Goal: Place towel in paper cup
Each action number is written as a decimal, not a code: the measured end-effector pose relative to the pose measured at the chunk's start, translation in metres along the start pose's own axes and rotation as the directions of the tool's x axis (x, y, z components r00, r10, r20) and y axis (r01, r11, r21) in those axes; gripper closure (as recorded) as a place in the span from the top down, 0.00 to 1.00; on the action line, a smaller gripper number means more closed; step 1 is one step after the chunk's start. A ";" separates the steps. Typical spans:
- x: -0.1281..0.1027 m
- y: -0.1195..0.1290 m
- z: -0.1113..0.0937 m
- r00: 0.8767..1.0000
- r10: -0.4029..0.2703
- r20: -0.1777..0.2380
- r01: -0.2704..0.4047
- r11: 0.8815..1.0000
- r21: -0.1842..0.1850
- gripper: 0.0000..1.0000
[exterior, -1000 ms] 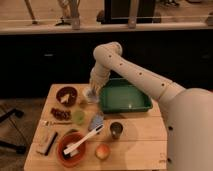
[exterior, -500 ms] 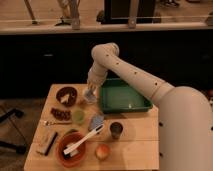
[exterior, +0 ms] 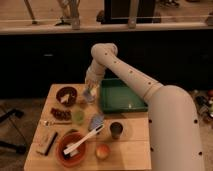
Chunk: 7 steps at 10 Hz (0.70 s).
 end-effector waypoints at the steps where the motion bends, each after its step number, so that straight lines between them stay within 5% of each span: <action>1: 0.000 -0.004 0.002 1.000 -0.002 0.009 0.002 1.000 0.003 0.04; 7: 0.010 -0.021 0.016 0.999 0.011 0.048 -0.012 1.000 0.022 0.04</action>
